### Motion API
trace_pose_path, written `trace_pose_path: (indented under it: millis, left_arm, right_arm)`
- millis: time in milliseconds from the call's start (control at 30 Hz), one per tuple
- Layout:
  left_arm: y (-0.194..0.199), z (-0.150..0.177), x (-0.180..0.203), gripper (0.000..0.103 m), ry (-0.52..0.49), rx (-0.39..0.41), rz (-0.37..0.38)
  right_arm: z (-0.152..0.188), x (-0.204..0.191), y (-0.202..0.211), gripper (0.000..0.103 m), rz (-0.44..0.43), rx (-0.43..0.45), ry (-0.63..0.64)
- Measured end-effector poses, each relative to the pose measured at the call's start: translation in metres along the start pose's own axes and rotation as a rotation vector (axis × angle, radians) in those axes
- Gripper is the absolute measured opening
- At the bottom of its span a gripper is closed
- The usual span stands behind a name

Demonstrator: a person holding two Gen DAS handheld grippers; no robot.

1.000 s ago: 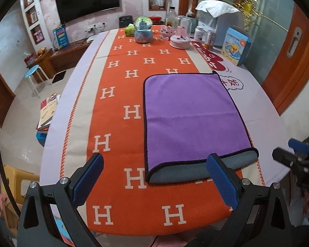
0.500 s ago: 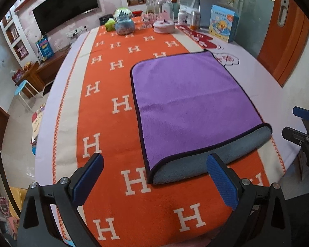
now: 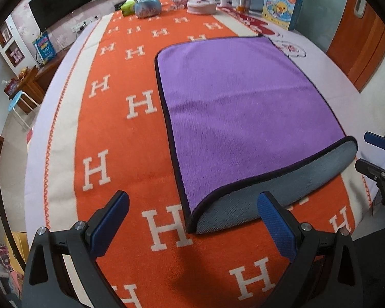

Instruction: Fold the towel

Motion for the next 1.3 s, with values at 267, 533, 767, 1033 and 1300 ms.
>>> trace_pose_path:
  millis: [267,533,767,1033,1300]
  left_arm:
    - [-0.021,0.003,-0.002,0.092,0.011,-0.059,0.035]
    - [-0.028,0.002,0.003,0.062,0.017,-0.079,0.095]
    - [-0.028,0.004,0.007,0.039,0.018,-0.084,0.132]
    - [-0.024,0.009,0.011,0.021,0.025,-0.094,0.147]
    - [-0.024,0.013,0.005,0.01,0.059,-0.095,0.156]
  right_arm:
    - [0.005,0.002,-0.014,0.07,-0.006,-0.031,0.017]
    - [0.002,0.001,-0.018,0.056,-0.019,-0.033,0.036]
    - [0.002,0.001,-0.017,0.046,-0.019,-0.033,0.049]
    - [0.003,0.003,-0.014,0.033,-0.021,-0.033,0.054]
    - [0.001,0.008,-0.014,0.012,-0.018,-0.044,0.031]
Point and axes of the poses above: each gripper's, at about its wrist camera, not at the fingertips, and y roughly against the way its jaws point, x to its right, z to its underside, the point moved 3 cm from there along -y, roughly the way its jaws point, and after that the axes turned 5 degrees about -y, right-handed, at the moved point
